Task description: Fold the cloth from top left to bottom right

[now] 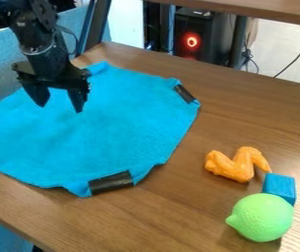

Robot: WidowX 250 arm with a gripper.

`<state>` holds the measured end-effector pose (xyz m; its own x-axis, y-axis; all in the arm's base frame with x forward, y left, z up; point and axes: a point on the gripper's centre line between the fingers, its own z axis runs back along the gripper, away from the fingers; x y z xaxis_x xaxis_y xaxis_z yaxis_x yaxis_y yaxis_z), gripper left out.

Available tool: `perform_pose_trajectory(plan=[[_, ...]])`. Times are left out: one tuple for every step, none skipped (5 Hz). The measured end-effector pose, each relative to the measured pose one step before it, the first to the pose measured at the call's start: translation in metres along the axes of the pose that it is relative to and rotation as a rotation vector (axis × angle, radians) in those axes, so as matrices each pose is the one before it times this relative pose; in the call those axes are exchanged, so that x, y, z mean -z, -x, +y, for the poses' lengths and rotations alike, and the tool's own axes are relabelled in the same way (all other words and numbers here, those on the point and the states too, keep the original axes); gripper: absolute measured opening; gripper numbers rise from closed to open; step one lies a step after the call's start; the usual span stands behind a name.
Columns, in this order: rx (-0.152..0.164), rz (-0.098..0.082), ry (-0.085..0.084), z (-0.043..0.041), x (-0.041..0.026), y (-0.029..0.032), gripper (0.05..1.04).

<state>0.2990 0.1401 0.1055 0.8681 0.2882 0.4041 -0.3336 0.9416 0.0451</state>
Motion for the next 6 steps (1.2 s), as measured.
perform_pose_trajectory(plan=[[-0.0076,0.0351,0.0036,-0.00060,0.00841,0.00544,0.999],[-0.0197,0.0124,-0.0015,0.00104,0.00005,-0.01066,0.999],[0.0383,0.0187,-0.0420,-0.00309,0.00757,-0.01303,0.999],[0.0269,0.0111,-0.0372,-0.00116,0.00401,-0.01623,0.999],[0.0376,-0.0050,-0.0346,-0.00259,0.00200,-0.01834,0.999],[0.0292,-0.0151,-0.0457,-0.00042,0.00394,-0.01354,0.999]])
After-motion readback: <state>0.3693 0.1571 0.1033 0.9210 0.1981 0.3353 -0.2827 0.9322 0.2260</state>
